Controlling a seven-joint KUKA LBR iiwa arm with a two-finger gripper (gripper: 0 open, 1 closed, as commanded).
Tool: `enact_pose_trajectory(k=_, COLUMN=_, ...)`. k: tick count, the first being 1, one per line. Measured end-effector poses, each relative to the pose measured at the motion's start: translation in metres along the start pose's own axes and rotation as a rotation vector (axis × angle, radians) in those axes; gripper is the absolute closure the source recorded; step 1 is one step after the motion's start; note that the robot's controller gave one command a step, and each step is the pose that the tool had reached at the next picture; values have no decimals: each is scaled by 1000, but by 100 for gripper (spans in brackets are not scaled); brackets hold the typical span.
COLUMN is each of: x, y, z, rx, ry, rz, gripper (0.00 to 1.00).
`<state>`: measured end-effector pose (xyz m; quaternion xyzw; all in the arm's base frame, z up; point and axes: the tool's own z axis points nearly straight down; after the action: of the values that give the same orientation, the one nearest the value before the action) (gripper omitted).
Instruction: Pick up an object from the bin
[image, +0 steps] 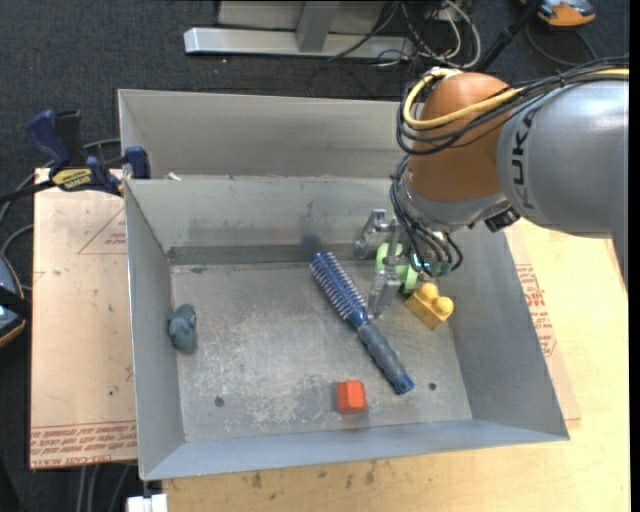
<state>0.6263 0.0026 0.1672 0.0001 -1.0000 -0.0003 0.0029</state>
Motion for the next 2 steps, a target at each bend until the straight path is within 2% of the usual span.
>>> enact_pose_trajectory(k=1, x=7, y=-6, z=89, rx=-2, ry=-8, rz=159, gripper=0)
enact_pose_trajectory(k=2, x=5, y=-6, z=85, rx=0, ry=-11, rz=157, gripper=100)
